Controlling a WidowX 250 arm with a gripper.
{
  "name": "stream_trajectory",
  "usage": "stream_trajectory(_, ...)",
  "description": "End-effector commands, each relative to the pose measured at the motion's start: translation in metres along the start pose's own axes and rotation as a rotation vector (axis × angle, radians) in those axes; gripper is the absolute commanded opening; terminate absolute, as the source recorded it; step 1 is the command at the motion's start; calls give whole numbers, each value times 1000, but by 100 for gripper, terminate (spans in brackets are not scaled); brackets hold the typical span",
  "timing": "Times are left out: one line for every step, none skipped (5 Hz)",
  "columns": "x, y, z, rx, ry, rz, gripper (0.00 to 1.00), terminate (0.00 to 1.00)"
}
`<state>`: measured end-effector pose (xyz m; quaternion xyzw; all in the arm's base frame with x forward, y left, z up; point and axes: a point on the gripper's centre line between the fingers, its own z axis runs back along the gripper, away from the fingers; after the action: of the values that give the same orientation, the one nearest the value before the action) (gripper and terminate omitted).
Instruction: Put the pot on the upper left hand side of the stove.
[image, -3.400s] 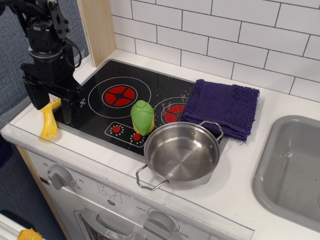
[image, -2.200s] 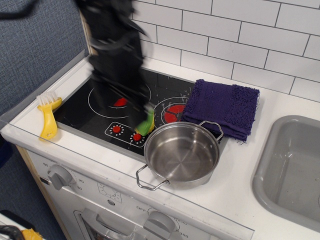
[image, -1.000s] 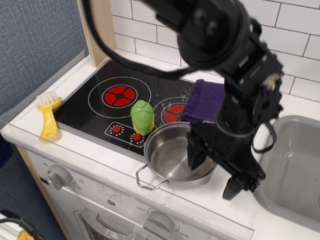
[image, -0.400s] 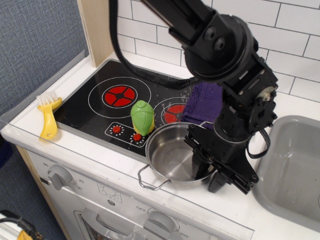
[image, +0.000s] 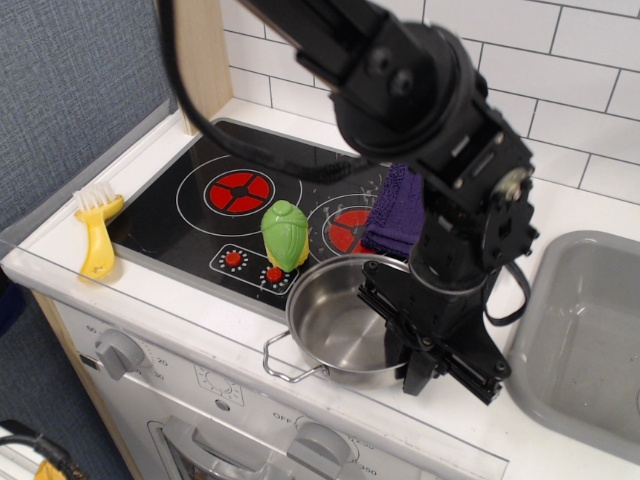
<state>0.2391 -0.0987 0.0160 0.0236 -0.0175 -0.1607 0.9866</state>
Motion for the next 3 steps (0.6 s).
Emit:
stream_trajectory(-7, -4, 49, -63, -95, 4, 0, 0)
stream_trajectory(-1, 39, 95, -28, -150, 112, 0, 0)
stream_trajectory(10, 97, 124, -22, -200, 220, 0, 0)
